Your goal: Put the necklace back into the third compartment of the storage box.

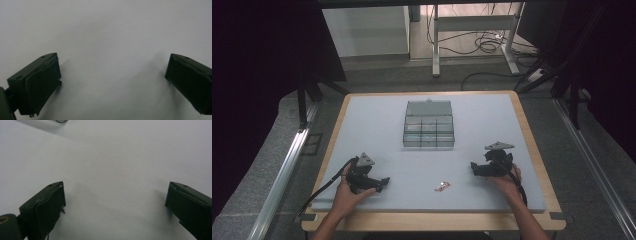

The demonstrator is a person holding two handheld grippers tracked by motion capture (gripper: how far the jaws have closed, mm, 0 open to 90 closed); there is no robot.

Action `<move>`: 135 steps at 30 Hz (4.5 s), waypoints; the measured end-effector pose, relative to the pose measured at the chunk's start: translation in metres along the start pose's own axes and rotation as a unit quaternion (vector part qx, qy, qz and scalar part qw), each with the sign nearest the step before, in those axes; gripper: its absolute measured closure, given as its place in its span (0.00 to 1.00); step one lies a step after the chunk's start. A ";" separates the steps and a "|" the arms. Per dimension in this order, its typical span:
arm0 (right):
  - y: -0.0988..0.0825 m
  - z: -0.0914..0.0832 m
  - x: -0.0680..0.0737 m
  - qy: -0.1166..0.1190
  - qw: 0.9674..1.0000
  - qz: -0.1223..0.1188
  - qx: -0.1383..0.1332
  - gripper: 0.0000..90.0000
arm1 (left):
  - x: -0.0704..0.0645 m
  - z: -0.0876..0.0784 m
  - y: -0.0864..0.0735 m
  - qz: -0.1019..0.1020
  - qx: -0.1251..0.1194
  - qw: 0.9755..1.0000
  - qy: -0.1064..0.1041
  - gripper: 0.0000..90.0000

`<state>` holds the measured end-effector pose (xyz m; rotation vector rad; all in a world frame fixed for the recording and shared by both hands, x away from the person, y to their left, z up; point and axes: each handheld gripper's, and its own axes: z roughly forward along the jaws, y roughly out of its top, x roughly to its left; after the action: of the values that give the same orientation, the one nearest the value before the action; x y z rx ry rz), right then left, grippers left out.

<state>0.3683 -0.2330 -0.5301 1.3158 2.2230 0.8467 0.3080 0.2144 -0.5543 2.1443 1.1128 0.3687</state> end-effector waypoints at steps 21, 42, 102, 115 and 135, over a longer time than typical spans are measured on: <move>0.004 -0.042 0.006 0.036 0.998 -0.009 -0.044 0.14 | 0.000 0.000 0.000 0.000 0.000 1.000 0.000 0.00; 0.017 -0.061 0.030 0.080 0.994 -0.035 -0.067 0.27 | 0.000 0.000 0.000 0.000 0.000 1.000 0.000 0.00; 0.017 -0.024 0.125 0.211 0.960 -0.176 0.052 0.76 | 0.000 0.000 0.000 -0.001 -0.001 1.000 -0.001 0.00; 0.013 -0.018 0.129 0.196 0.958 -0.197 0.071 0.80 | 0.000 0.000 0.000 -0.001 -0.001 1.000 -0.001 0.00; 0.015 -0.016 0.132 0.185 0.961 -0.190 0.081 0.98 | 0.000 0.000 0.000 -0.001 -0.001 1.000 0.000 0.00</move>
<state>0.3066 -0.1158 -0.5141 0.7916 2.7669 0.8278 0.3081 0.2143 -0.5545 2.1413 1.1128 0.3683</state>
